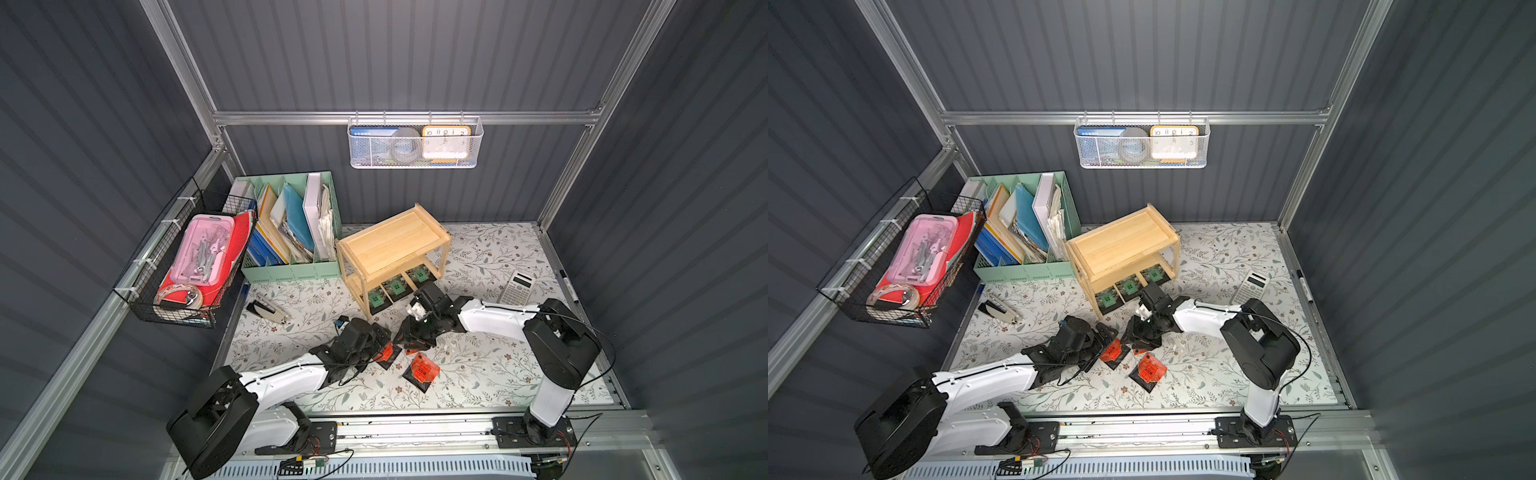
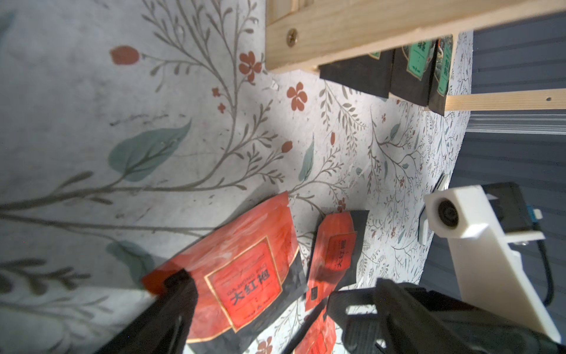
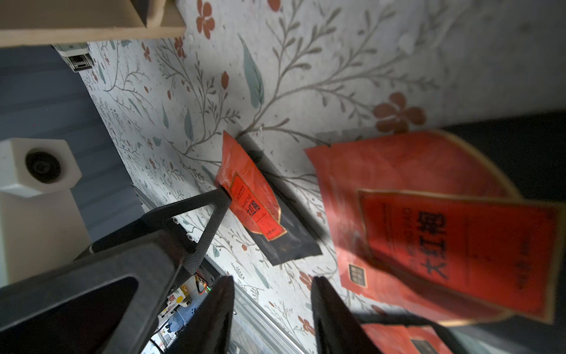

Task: Place the tea bags on the shelf by color
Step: Pick up the tea bag from the center of the board.

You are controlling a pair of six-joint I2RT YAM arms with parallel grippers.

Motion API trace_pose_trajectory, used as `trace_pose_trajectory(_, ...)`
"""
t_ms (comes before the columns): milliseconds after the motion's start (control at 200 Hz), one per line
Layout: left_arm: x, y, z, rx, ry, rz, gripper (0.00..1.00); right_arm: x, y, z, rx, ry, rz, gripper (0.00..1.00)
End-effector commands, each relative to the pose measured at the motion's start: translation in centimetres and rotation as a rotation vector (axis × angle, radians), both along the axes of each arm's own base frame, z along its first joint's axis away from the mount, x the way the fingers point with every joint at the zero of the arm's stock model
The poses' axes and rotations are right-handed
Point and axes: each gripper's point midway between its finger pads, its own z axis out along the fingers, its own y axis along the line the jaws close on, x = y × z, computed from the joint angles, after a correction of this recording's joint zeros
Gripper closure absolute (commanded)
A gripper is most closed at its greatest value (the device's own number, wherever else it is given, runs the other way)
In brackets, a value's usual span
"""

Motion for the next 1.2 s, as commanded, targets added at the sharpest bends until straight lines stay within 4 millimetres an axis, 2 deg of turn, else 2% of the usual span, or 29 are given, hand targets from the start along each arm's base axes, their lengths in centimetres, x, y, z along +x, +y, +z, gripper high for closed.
trace_pose_trajectory(0,-1.1,0.9,-1.6,0.037,0.056,0.000,0.04,0.1,-0.4,-0.9,-0.026,0.010,-0.026,0.54)
trace_pose_trajectory(275,-1.2,1.1,-1.6,0.038,0.059,0.004,0.04,-0.1,0.3,-1.8,-0.031,0.022,-0.014,0.55)
trace_pose_trajectory(725,-1.3,1.2,-1.7,0.036,0.065,0.009,0.04,-0.2,0.2,-3.2,-0.063,0.022,0.001,0.56)
trace_pose_trajectory(1196,-1.3,1.3,-1.8,0.035,0.065,0.018,0.04,-0.2,1.5,-2.9,0.009,0.015,0.022,0.62)
